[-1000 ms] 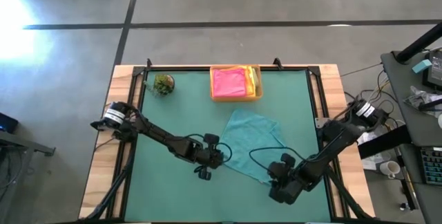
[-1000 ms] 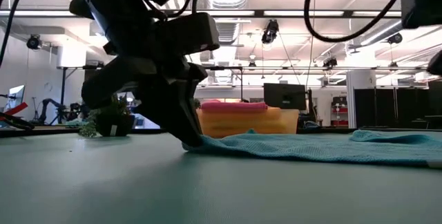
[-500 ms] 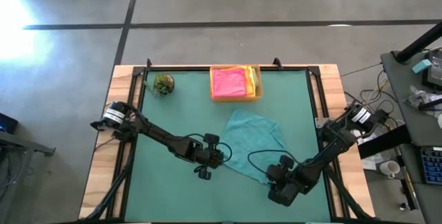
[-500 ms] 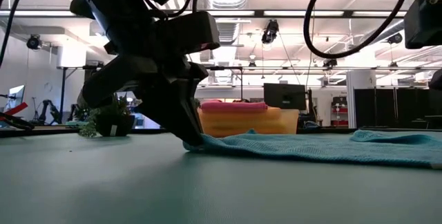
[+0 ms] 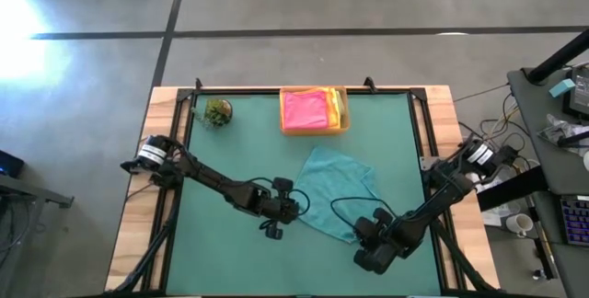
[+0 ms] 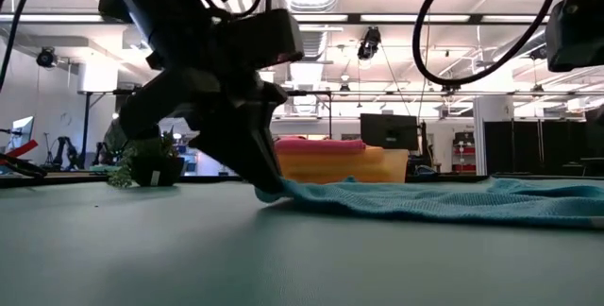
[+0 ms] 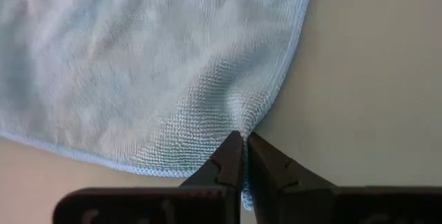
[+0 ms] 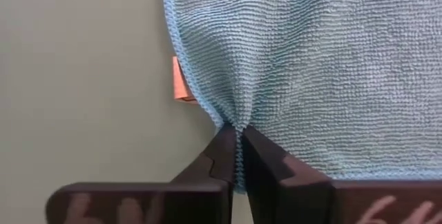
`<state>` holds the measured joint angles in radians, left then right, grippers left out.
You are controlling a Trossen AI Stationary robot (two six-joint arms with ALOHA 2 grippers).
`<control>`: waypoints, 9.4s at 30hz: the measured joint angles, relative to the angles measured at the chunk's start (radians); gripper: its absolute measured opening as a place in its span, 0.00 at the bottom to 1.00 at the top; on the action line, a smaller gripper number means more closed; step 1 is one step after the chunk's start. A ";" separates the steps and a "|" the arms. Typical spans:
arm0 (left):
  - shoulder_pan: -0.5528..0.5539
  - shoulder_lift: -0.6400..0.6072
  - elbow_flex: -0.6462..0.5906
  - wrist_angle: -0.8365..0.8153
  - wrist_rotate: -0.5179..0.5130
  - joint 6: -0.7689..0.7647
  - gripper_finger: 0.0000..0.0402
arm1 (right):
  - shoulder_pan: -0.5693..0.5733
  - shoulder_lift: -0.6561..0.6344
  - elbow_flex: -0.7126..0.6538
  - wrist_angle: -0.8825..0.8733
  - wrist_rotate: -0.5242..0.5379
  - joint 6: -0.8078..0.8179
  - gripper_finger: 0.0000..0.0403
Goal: Fold microfiber towels
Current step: Fold the green towel
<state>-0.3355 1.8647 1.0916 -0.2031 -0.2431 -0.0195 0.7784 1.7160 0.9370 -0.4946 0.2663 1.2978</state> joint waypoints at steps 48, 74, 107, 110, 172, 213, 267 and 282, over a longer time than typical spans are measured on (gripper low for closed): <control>0.000 -0.549 0.421 -0.577 -0.242 0.080 0.00 | -0.020 -0.092 0.880 -1.050 0.604 -0.071 0.03; 0.075 -0.492 0.420 -0.803 -0.370 0.053 0.00 | -0.181 -0.094 0.827 -1.077 0.789 -0.400 0.02; -0.027 -0.188 0.271 -0.836 0.400 -0.420 0.00 | -0.109 -0.096 0.269 -0.088 0.131 -0.164 0.02; -0.027 -0.160 0.251 -0.833 0.400 -0.419 0.00 | -0.122 -0.096 0.228 -0.085 0.150 -0.102 0.02; 0.054 -0.160 0.203 -0.747 0.141 -0.367 0.37 | -0.387 -0.191 0.061 0.026 0.102 -0.247 0.33; 0.250 -0.131 -0.144 -0.231 -0.142 -0.133 0.03 | -0.464 -0.074 0.019 0.084 -0.107 -0.195 0.02; -0.004 0.095 -0.052 0.403 0.007 -0.317 0.03 | -0.454 -0.338 0.058 0.058 0.242 -0.243 0.02; -0.039 0.024 -0.043 0.044 0.156 -0.301 0.03 | -0.454 -0.338 0.057 -0.014 0.241 -0.226 0.02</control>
<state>-0.3745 1.8883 1.0489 -0.1592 -0.0871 -0.3208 0.3248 1.3785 0.9944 -0.5088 0.5072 1.0716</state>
